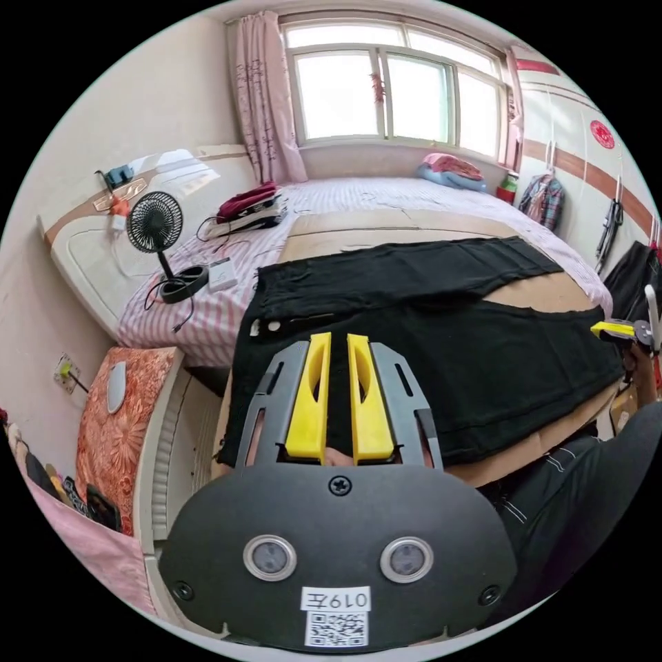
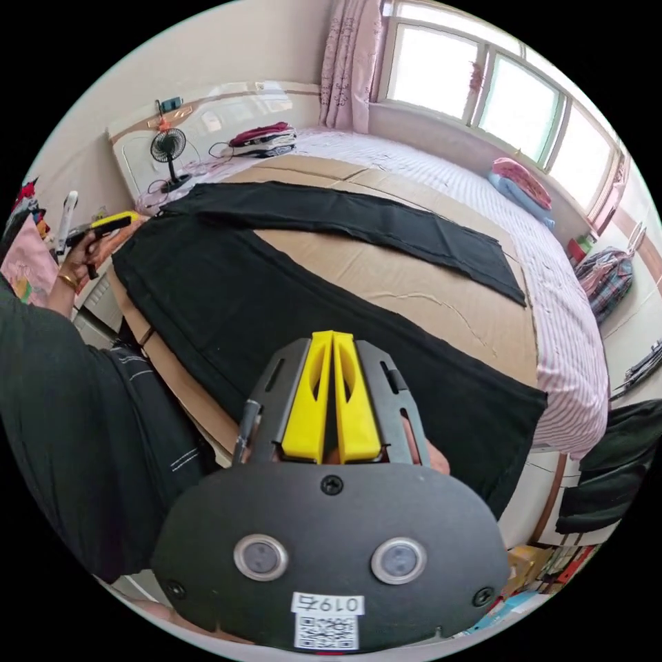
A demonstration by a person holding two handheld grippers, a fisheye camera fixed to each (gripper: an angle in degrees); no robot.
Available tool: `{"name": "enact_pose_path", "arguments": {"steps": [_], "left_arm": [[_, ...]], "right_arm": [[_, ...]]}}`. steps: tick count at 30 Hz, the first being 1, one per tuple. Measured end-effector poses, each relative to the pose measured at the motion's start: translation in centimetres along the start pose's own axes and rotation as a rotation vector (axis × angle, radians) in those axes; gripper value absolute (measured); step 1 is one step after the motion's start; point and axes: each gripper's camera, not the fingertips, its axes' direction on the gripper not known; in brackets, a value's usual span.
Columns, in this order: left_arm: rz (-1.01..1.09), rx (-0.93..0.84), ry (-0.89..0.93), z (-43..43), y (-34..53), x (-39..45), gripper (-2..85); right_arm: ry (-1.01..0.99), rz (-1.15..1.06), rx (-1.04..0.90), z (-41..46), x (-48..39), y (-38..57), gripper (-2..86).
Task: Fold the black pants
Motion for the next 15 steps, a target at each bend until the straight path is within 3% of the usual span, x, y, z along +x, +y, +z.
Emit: {"name": "enact_pose_path", "arguments": {"steps": [6,15], "left_arm": [[0.112,-0.045,0.127,3.2,-2.0,3.3,1.0],[0.061,-0.165,0.122,6.3,-1.7,2.2,1.0]], "right_arm": [[0.176,0.05,-0.044,0.3,0.9,-0.7,-0.9],[0.097,0.104,-0.049,0.2,2.0,-2.2,-0.9]]}}
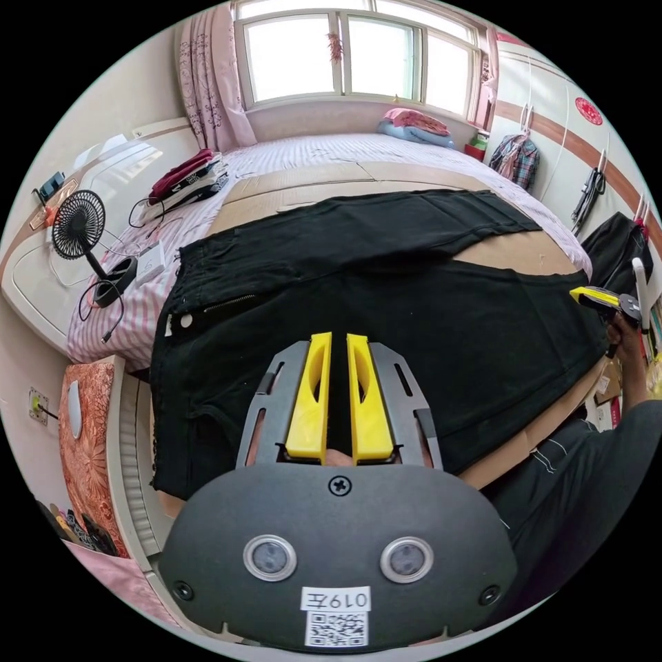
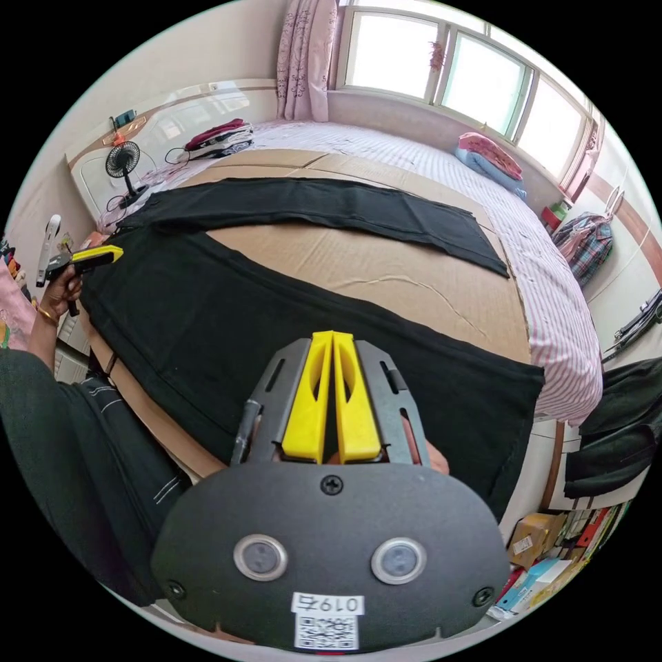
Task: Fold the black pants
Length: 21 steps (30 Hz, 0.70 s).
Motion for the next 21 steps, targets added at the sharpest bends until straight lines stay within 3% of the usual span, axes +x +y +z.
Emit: {"name": "enact_pose_path", "arguments": {"steps": [10,16,21], "left_arm": [[0.057,-0.034,-0.089,0.7,-0.2,-0.4,1.5],[-0.077,0.041,-0.061,-1.8,1.6,-4.1,1.8],[-0.251,0.094,0.099,-3.2,5.8,-8.3,2.1]], "right_arm": [[-0.002,-0.031,-0.049,-0.3,-1.5,-1.7,-0.9],[-0.017,-0.052,-0.019,-1.1,-1.7,-2.4,-0.9],[0.016,-0.089,-0.006,-1.8,-2.8,-3.3,-0.9]]}}
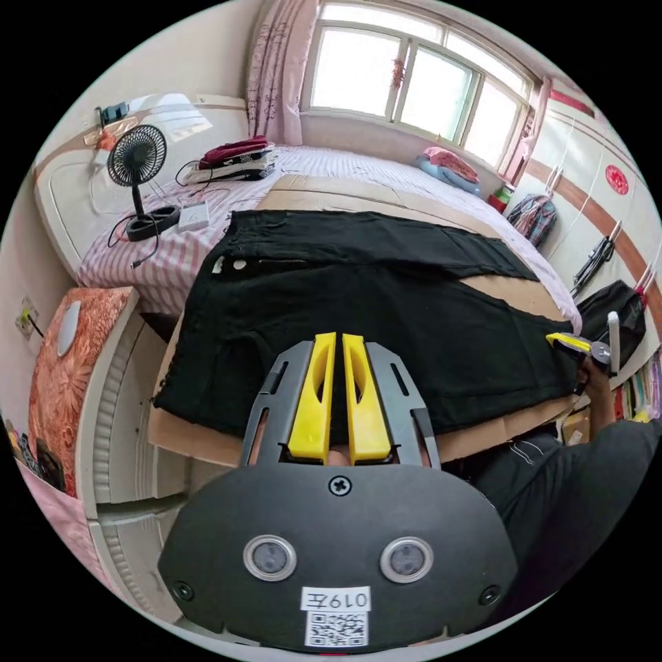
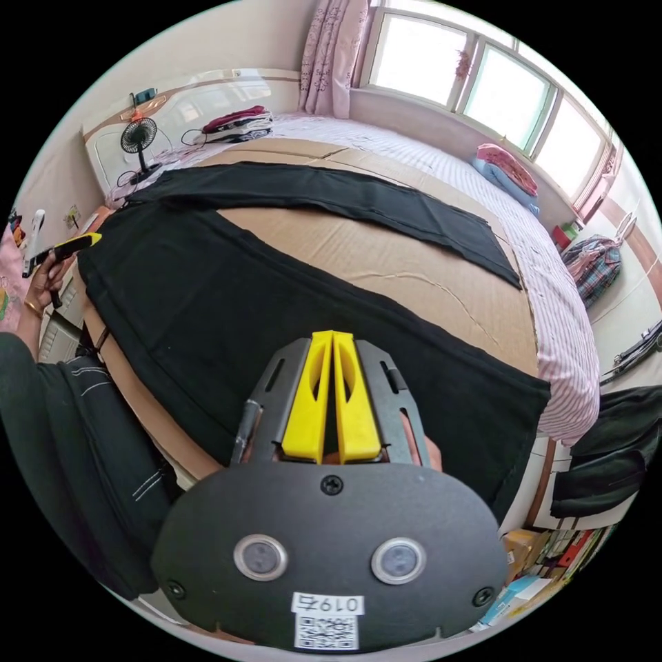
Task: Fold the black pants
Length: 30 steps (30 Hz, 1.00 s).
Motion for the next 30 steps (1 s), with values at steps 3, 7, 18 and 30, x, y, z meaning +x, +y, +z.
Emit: {"name": "enact_pose_path", "arguments": {"steps": [3,7,18,30], "left_arm": [[-0.022,0.015,0.004,-0.7,1.6,-1.0,2.2],[0.001,0.017,-0.008,-1.2,2.1,-0.7,2.4],[0.067,0.03,0.25,0.1,-0.8,1.2,8.4],[0.601,0.175,0.079,4.6,-16.1,7.6,10.7]], "right_arm": [[0.053,-0.025,0.002,-0.5,-1.2,-0.9,-0.9],[0.06,-0.057,0.119,-3.2,-3.4,-2.0,-0.8],[-0.167,-0.105,0.305,-9.4,-5.4,-4.7,3.7],[-0.204,-0.339,0.34,-9.0,-1.1,-24.0,3.7]]}}
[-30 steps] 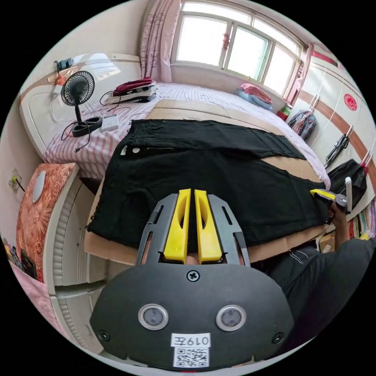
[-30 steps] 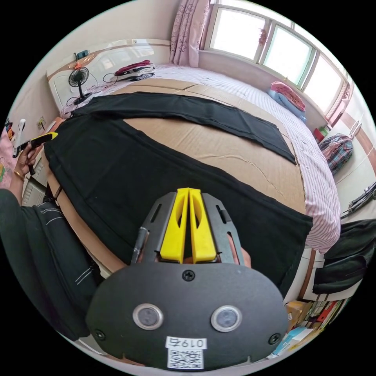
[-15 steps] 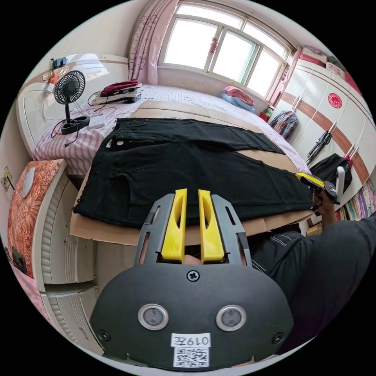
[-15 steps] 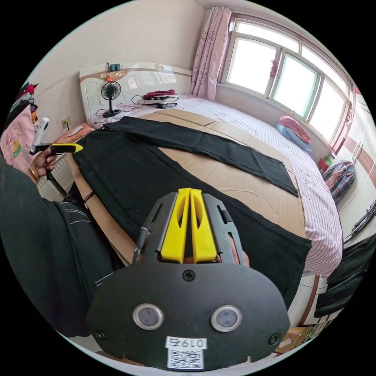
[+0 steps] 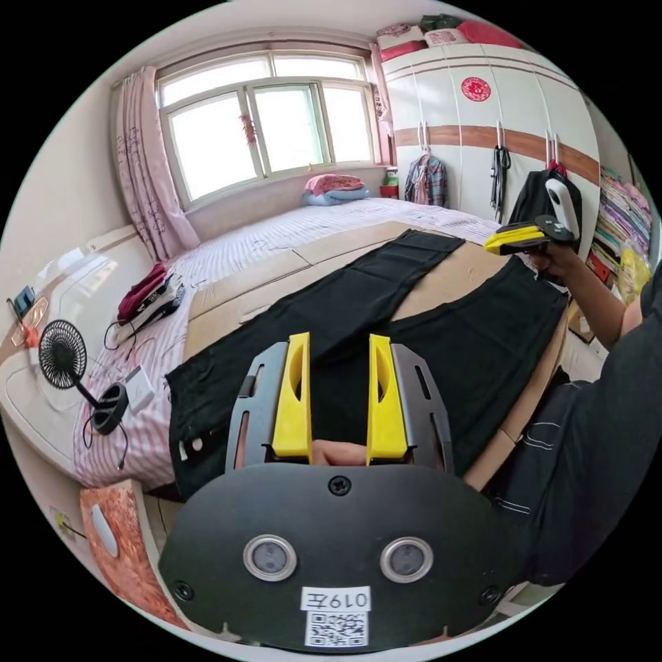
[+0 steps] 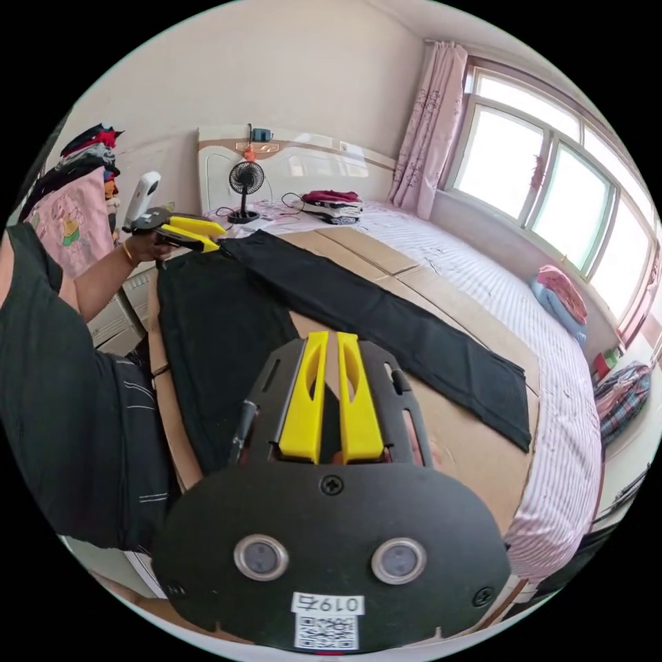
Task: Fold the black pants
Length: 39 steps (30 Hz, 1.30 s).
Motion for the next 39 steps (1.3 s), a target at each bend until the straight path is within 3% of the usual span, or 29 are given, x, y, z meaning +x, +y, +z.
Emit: {"name": "enact_pose_path", "arguments": {"steps": [5,11,18,27,33,39], "left_arm": [[0.109,-0.09,0.022,6.7,-5.6,-5.1,7.5],[0.047,-0.113,0.155,14.3,-9.9,-12.7,4.0],[0.175,-0.228,0.144,21.2,-13.8,-15.8,7.7],[0.232,-0.388,0.256,29.6,-19.9,-21.1,10.1],[0.232,-0.452,0.246,33.4,-19.6,-23.0,10.2],[0.202,-0.436,0.257,34.8,-20.4,-25.1,10.4]], "right_arm": [[-0.018,-0.017,-0.171,7.1,11.3,-7.7,5.3],[-0.045,-0.028,-0.272,13.8,21.0,-15.1,2.7],[-0.019,-0.09,-0.343,21.5,28.0,-22.8,6.9],[-0.027,-0.283,-0.632,36.5,36.4,-35.2,7.7],[0.014,-0.39,-0.792,43.9,41.1,-39.6,7.7],[-0.089,-0.383,-0.863,48.0,45.7,-42.8,7.8]]}}
